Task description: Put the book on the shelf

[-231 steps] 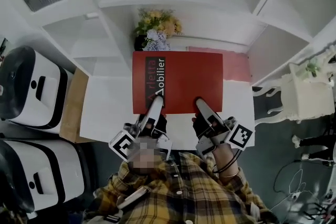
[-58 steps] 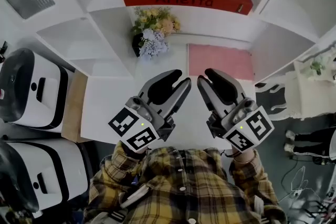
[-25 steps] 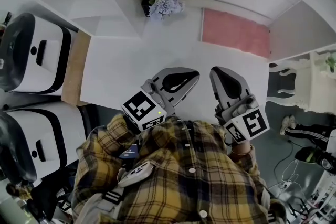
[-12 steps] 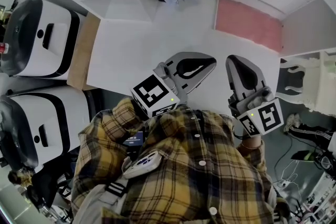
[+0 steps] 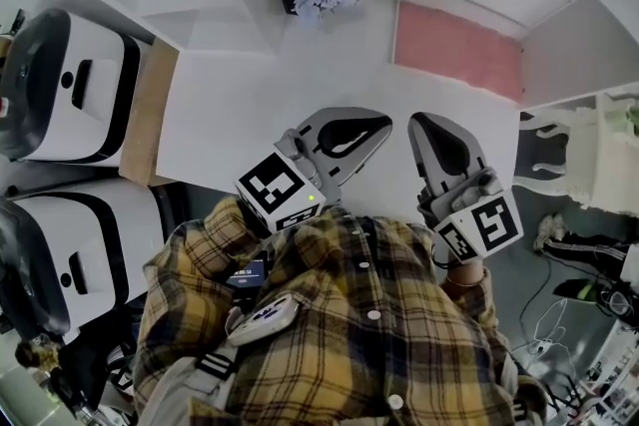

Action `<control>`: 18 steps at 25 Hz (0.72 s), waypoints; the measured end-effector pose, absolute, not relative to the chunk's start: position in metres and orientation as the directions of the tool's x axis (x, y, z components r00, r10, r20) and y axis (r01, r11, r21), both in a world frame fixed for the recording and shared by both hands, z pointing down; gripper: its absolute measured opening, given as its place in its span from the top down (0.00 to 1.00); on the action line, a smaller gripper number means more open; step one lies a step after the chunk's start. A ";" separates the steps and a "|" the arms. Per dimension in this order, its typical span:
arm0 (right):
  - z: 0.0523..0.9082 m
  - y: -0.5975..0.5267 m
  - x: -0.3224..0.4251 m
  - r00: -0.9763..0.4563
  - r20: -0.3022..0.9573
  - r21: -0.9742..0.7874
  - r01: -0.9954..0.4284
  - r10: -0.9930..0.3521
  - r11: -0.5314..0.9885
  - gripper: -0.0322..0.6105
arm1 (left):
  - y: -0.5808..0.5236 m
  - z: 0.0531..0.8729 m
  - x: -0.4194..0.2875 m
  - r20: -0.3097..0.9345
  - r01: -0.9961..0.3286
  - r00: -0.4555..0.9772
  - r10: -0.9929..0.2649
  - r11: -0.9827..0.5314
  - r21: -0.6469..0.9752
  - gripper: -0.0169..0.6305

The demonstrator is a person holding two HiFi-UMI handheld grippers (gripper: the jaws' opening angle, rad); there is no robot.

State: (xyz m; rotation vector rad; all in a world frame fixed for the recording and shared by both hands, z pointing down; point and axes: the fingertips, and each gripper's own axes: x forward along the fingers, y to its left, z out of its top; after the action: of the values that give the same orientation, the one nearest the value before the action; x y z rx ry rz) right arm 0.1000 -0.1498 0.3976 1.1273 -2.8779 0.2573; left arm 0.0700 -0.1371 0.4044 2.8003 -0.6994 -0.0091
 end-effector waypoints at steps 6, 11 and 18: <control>0.399 -0.151 0.099 -0.738 0.103 -0.157 -0.675 -0.667 0.721 0.93 | -0.140 0.403 0.066 0.052 -0.469 0.880 -0.472 -0.848 0.245 0.94; 0.398 -0.152 0.100 -0.739 0.101 -0.165 -0.672 -0.666 0.721 0.93 | -0.141 0.402 0.066 0.054 -0.470 0.880 -0.472 -0.849 0.241 0.94; 0.399 -0.154 0.101 -0.737 0.104 -0.174 -0.675 -0.668 0.717 0.93 | -0.142 0.402 0.068 0.059 -0.467 0.882 -0.467 -0.853 0.233 0.94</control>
State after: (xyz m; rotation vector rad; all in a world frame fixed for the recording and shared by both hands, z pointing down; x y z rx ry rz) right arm 0.1012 -0.1540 0.3990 1.1261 -2.8799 0.3116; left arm 0.0676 -0.1419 0.4025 2.8106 -0.7091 0.0001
